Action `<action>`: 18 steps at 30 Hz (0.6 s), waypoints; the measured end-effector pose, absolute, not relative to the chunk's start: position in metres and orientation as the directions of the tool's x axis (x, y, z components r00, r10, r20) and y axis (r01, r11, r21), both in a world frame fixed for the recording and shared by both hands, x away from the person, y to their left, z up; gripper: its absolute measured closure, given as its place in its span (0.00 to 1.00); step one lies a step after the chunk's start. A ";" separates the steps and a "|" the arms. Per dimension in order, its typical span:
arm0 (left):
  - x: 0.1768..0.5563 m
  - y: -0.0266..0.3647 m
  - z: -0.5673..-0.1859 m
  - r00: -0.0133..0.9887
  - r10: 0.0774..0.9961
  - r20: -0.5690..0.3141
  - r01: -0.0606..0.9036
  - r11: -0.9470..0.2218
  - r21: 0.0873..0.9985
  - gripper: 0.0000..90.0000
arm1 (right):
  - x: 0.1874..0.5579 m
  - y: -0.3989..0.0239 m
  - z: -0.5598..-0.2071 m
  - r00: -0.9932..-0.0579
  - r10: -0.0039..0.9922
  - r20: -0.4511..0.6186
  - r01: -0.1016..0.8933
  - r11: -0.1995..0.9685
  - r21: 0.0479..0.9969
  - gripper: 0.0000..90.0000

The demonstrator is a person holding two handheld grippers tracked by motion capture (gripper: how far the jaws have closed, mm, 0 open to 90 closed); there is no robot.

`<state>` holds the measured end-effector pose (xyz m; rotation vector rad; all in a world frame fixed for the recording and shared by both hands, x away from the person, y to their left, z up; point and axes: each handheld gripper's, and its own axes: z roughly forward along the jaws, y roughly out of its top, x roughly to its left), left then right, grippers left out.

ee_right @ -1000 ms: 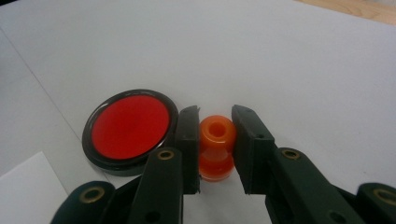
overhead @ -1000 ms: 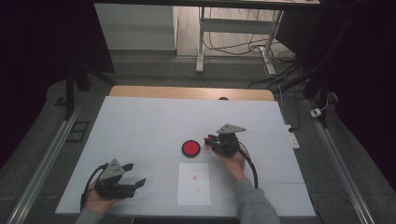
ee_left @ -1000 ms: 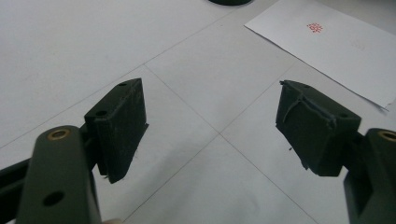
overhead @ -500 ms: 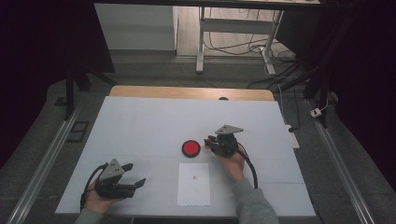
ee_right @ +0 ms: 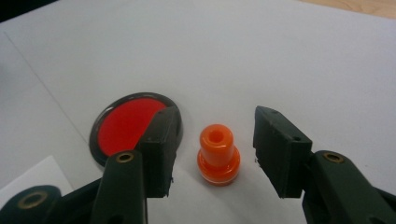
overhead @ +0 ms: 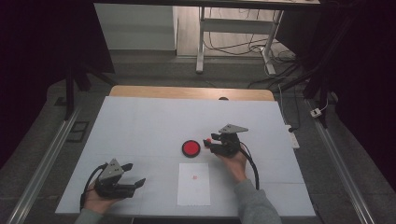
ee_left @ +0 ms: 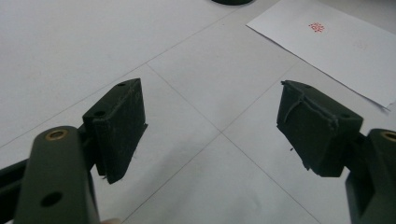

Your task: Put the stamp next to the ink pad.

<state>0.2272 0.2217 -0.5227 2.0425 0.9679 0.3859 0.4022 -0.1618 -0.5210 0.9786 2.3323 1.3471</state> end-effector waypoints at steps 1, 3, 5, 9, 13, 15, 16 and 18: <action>0.227 0.222 -0.523 0.657 0.751 -0.068 0.498 -0.365 0.786 0.26 | 0.401 -0.162 -0.519 -0.736 0.671 0.093 0.414 0.336 0.846 0.54; 0.227 0.222 -0.523 0.656 0.752 -0.067 0.498 -0.364 0.787 0.26 | 0.399 -0.164 -0.516 -0.739 0.667 0.096 0.411 0.333 0.848 0.53; 0.227 0.222 -0.523 0.653 0.754 -0.068 0.500 -0.361 0.787 0.26 | 0.396 -0.167 -0.513 -0.742 0.662 0.102 0.406 0.323 0.855 0.53; 0.228 0.224 -0.523 0.648 0.758 -0.071 0.505 -0.359 0.785 0.26 | 0.389 -0.176 -0.507 -0.747 0.655 0.115 0.403 0.309 0.861 0.53; 0.228 0.225 -0.523 0.644 0.762 -0.072 0.507 -0.355 0.785 0.26 | 0.377 -0.189 -0.502 -0.751 0.650 0.112 0.398 0.312 0.863 0.52; 0.228 0.225 -0.523 0.642 0.764 -0.073 0.509 -0.352 0.786 0.26 | 0.369 -0.197 -0.500 -0.754 0.648 0.108 0.395 0.315 0.863 0.52; 0.228 0.225 -0.524 0.641 0.764 -0.073 0.509 -0.352 0.785 0.26 | 0.365 -0.201 -0.500 -0.753 0.649 0.106 0.392 0.315 0.864 0.52; 0.228 0.226 -0.524 0.641 0.764 -0.074 0.510 -0.353 0.784 0.26 | 0.357 -0.210 -0.499 -0.753 0.650 0.102 0.392 0.319 0.863 0.52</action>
